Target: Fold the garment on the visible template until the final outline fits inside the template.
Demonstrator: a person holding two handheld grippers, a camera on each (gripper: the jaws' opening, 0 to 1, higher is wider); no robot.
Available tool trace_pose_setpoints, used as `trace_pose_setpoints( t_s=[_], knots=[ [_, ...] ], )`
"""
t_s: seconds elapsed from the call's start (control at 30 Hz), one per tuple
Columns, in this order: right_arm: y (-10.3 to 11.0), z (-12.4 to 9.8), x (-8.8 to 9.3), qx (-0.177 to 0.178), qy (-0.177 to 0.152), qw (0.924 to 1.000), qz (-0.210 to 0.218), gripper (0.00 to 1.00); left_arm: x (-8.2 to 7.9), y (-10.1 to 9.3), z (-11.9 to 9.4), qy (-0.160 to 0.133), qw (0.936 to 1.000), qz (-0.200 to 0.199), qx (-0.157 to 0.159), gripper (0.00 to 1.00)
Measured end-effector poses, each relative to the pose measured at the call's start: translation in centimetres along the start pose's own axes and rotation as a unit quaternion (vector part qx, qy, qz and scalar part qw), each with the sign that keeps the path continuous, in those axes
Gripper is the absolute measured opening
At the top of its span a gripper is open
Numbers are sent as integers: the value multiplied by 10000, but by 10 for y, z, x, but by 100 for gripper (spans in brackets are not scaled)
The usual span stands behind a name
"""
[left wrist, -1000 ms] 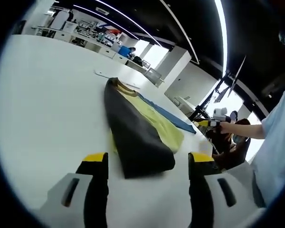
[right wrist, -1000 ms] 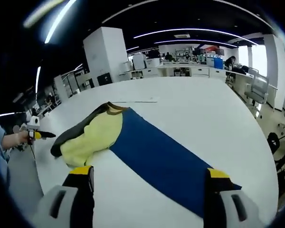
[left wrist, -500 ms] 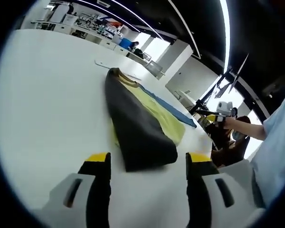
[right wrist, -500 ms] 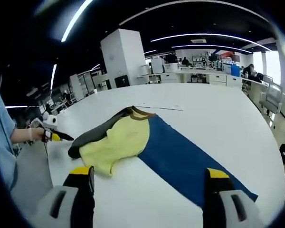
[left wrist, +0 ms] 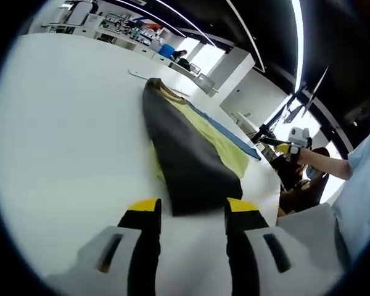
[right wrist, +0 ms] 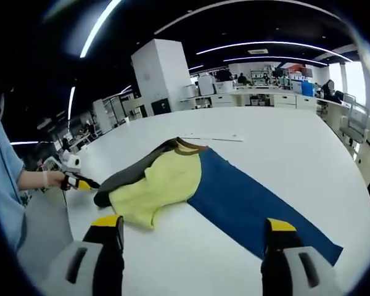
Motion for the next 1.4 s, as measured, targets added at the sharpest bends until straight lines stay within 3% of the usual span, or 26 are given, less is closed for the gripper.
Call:
trace_pose_setpoints(
  t_s=[0.17, 0.3, 0.4, 0.63, 0.93, 1.1, 1.2, 1.4],
  knots=[
    [2, -1, 2, -3, 9, 10000, 48, 93, -2, 0, 3, 29, 10000, 34, 58, 23],
    [5, -1, 4, -6, 15, 10000, 56, 92, -5, 2, 3, -43, 10000, -24, 68, 5],
    [10, 0, 2, -31, -8, 10000, 41, 92, -9, 1, 3, -103, 9998, -19, 144, 0],
    [15, 4, 4, -120, 17, 9999, 60, 91, -21, -6, -1, -272, 9995, 10, 142, 0],
    [16, 6, 9, -172, 42, 9997, 146, 91, -69, -28, -6, -606, 9970, 328, 365, 0],
    [16, 5, 12, -169, 45, 9997, 178, 90, -104, -38, 13, -653, 9949, 576, 509, 0],
    [16, 3, 13, -167, 23, 9996, 221, 90, -116, -36, 29, -549, 9952, 671, 453, 0],
    [14, -3, 20, -129, 27, 9995, 282, 90, -115, -24, 65, -207, 9972, 650, 298, 0]
  ],
)
Point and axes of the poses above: the point that each gripper's makers call its tool centre point, and the gripper's own axes: z roughly forward along the fingers, y roughly to its left, x roughly out of its underside, the point moved 4 cm from there along -z, roughly backward along the fingers, and after that the axes turned 15 degrees about y, right-handed, at the moved point
